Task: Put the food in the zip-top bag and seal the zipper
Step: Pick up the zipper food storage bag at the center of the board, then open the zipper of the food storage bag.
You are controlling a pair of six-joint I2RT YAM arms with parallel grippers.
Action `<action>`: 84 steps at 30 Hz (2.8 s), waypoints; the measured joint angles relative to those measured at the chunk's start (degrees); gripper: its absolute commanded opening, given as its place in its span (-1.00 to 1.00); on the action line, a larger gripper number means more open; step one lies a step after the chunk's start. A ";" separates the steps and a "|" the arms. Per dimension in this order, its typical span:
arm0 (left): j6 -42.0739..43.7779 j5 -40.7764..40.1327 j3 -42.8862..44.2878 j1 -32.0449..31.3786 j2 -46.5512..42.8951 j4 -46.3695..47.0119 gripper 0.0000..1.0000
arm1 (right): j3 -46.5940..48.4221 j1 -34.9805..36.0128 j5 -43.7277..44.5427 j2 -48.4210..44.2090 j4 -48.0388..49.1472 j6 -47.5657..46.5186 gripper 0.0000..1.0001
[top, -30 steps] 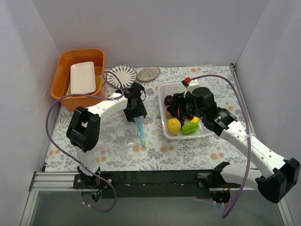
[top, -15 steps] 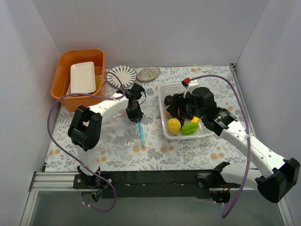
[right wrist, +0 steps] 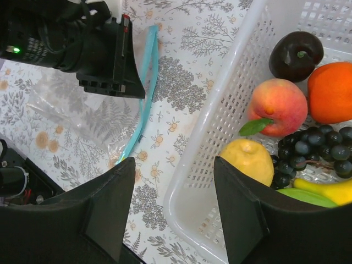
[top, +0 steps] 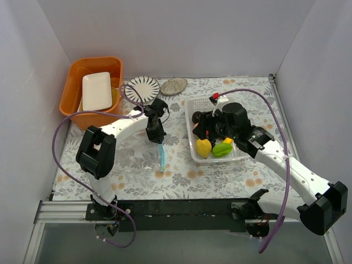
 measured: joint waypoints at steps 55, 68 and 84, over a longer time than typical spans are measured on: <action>1.97 9.99 -8.31 2.67 -27.96 8.57 0.40 | 3.45 5.75 -14.56 28.57 25.27 14.80 -0.97; 0.02 10.08 -9.18 2.60 -30.23 10.84 0.26 | 3.45 6.80 -9.57 28.57 24.26 16.57 -0.97; -1.46 6.25 -9.31 -0.44 -24.46 10.25 -1.00 | 2.91 6.80 -9.49 27.23 24.61 17.09 -0.97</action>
